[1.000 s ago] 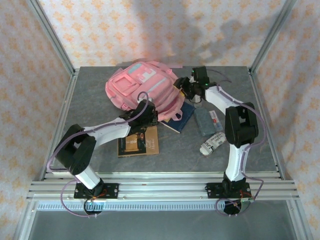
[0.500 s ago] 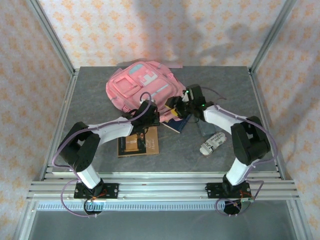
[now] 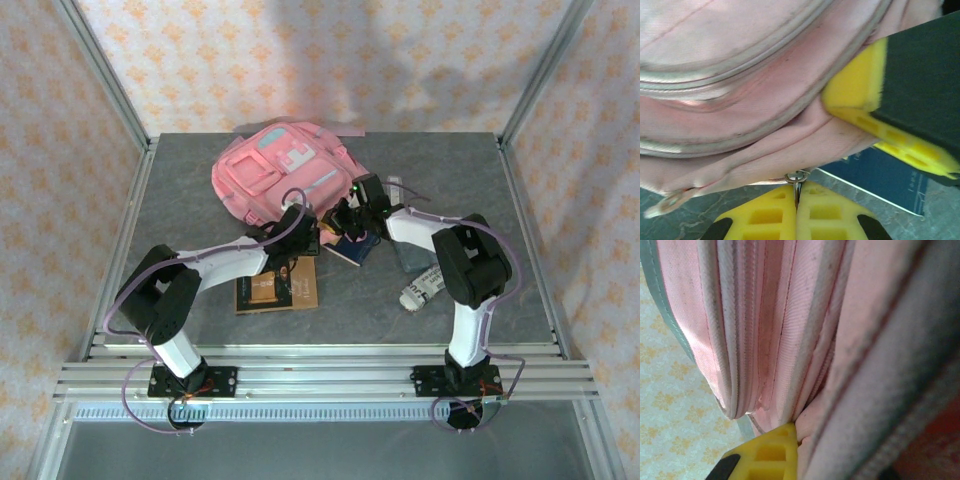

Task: Pack the student bag

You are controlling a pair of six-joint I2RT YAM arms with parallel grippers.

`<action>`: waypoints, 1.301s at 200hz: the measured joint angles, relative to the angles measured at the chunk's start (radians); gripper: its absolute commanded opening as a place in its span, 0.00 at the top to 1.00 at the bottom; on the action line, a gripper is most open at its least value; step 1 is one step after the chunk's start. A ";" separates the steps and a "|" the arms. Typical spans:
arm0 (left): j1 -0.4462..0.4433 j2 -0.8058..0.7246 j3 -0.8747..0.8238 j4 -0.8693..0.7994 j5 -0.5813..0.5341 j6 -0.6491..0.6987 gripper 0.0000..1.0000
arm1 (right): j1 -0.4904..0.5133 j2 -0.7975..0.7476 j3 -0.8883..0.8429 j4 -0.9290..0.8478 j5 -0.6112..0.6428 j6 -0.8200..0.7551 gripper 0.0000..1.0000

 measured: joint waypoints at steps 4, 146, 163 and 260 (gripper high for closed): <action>0.007 -0.005 -0.009 0.000 -0.004 0.000 1.00 | 0.000 0.000 0.000 0.001 0.002 0.001 1.00; 0.407 -0.117 -0.162 0.026 -0.030 -0.080 1.00 | -0.007 0.031 0.155 -0.021 -0.024 -0.037 1.00; 0.414 -0.117 -0.147 0.009 -0.050 -0.079 1.00 | -0.005 0.086 0.232 -0.064 -0.039 -0.053 0.97; 0.370 -0.286 -0.182 -0.125 -0.097 -0.093 0.53 | -0.020 -0.024 0.165 -0.203 0.135 -0.306 0.46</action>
